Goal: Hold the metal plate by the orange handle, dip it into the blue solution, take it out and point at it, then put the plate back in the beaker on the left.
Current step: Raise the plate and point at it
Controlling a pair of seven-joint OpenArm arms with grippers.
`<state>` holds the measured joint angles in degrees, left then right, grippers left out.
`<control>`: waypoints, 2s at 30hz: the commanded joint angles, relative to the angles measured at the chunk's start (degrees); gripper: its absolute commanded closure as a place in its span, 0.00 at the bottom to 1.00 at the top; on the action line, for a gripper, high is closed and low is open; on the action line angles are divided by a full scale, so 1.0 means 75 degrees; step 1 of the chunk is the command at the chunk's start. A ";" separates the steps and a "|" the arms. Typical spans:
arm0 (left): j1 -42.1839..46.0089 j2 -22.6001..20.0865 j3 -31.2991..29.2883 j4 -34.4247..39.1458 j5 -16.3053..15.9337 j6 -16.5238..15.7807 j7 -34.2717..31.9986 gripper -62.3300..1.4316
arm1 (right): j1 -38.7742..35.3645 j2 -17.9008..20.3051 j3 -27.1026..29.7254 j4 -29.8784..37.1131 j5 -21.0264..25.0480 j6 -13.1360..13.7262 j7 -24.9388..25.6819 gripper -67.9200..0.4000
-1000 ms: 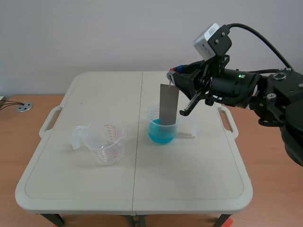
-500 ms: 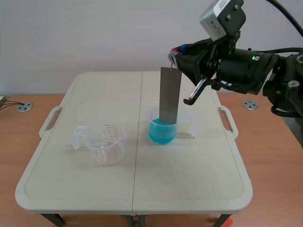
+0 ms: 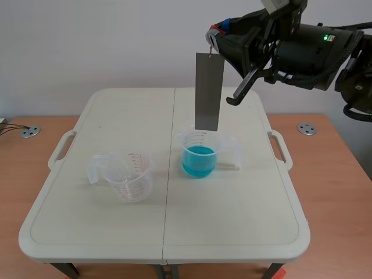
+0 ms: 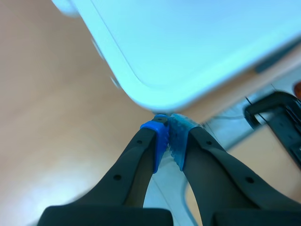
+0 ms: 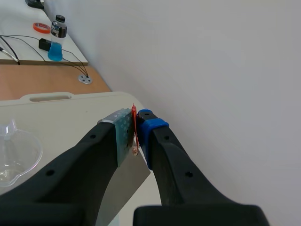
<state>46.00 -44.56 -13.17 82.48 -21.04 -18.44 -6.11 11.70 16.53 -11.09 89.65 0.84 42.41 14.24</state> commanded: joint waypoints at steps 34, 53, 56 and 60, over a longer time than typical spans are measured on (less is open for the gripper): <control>-0.7627 0.1836 0.5187 -0.0525 0.1294 -0.1343 0.0968 0.95 | 0.0175 -0.0006 0.0204 0.0350 0.0149 0.0041 0.0117 0.97; -0.8722 0.3672 0.5756 -0.1993 0.2369 -0.1046 0.0938 0.95 | 0.0175 -0.0006 0.0204 0.0350 0.0169 0.0041 0.0117 0.97; -0.8766 0.3902 0.5756 -0.2159 0.2602 -0.0874 0.0927 0.95 | 0.0175 -0.0006 0.0204 0.0350 0.0172 0.0041 0.0119 0.97; -0.8804 0.4100 0.5756 -0.2323 0.2780 -0.0650 0.0807 0.96 | 0.0175 -0.0006 0.0204 0.0350 0.0172 0.0041 0.0117 0.97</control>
<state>-18.92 -13.93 30.37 64.31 0.45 -23.90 1.19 11.70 16.51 -9.91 91.18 1.06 42.41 14.24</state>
